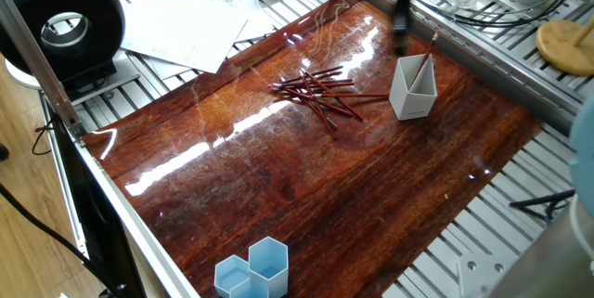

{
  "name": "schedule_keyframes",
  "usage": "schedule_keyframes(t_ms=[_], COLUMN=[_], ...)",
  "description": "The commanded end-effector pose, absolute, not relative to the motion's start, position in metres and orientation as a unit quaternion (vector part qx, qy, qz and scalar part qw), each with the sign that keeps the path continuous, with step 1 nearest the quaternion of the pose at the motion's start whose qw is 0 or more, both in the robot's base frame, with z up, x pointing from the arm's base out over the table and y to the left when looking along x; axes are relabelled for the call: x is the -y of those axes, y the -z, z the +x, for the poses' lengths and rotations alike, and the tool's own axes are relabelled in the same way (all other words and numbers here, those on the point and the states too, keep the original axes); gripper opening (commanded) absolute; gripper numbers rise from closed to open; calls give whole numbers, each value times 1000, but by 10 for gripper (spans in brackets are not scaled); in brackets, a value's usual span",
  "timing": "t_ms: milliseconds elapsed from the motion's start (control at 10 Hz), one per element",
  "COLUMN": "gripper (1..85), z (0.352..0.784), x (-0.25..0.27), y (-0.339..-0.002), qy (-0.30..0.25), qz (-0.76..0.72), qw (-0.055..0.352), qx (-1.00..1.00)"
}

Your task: Put the pen into the pen holder

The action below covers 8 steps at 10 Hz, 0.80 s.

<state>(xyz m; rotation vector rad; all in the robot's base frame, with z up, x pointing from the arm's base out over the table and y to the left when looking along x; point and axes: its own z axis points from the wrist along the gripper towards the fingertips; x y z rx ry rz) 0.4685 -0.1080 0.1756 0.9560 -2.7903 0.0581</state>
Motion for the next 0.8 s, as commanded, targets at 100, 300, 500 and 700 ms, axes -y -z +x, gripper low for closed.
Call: schedule_keyframes(t_ms=[100, 300, 500, 700], gripper=[297, 297, 310, 313], z=[495, 468, 454, 468], x=[62, 92, 110, 87], y=[-171, -183, -190, -182], qy=[-23, -28, -48, -19], qz=[349, 373, 382, 369], qw=[103, 133, 173, 128], qx=[931, 918, 907, 920])
